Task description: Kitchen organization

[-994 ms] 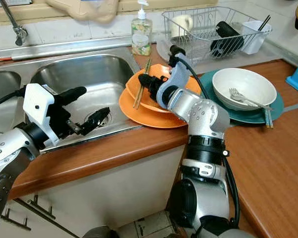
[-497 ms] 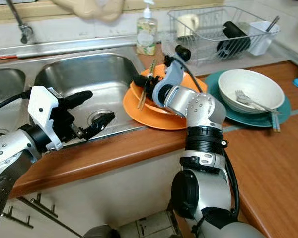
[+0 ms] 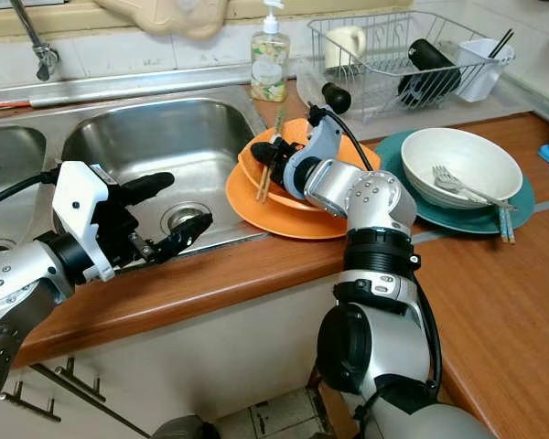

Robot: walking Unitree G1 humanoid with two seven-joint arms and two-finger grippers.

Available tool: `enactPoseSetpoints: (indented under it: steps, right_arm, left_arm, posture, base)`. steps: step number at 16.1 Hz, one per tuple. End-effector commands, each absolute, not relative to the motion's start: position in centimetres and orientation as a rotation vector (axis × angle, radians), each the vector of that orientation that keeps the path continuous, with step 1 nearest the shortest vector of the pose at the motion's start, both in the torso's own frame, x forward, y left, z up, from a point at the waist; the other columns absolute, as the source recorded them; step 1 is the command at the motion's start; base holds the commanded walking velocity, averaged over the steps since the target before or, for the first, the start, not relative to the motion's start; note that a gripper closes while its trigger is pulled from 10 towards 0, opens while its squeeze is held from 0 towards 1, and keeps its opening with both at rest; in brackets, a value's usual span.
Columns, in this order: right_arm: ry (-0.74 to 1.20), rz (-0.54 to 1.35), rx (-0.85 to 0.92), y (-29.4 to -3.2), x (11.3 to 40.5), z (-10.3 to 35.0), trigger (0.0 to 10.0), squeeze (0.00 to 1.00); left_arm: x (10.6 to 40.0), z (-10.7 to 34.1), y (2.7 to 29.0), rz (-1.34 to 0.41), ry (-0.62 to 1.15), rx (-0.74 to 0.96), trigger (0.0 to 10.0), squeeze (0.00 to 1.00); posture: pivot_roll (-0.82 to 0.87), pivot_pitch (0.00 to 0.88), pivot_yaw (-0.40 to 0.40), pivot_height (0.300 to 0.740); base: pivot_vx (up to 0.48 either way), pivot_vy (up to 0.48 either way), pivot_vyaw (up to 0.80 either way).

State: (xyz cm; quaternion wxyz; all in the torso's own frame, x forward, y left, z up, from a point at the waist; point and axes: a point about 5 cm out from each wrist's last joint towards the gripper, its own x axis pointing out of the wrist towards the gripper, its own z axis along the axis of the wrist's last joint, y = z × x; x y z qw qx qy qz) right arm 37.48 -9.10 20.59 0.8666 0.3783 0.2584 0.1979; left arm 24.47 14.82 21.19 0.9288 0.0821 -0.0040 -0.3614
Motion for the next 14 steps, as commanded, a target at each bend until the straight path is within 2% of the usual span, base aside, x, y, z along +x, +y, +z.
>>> enactPoseSetpoints:
  steps: [1,10,14]
  right_arm:
    - [0.531,0.424,0.814,-9.0,37.7,21.4,0.0,0.0]
    - [0.422,0.486,0.902,-9.2,37.8,24.2,0.0,0.0]
    - [0.213,0.532,0.783,-10.0,36.5,27.3,0.0,0.0]
  left_arm:
    - [24.3,21.4,14.6,-0.76,-0.013,0.182,10.0,0.0]
    - [24.9,22.1,14.8,-0.749,-0.041,0.146,10.0,0.0]
    - [25.9,23.5,14.4,-0.76,-0.114,0.07,10.0,0.0]
  posture:
    - [0.04,0.0,0.009,0.716]
    - [0.02,0.0,0.031,0.716]
    - [0.0,0.0,0.053,0.716]
  base:
    - [0.0,0.0,0.0]
    - [0.0,0.0,0.0]
    - [0.0,0.0,0.0]
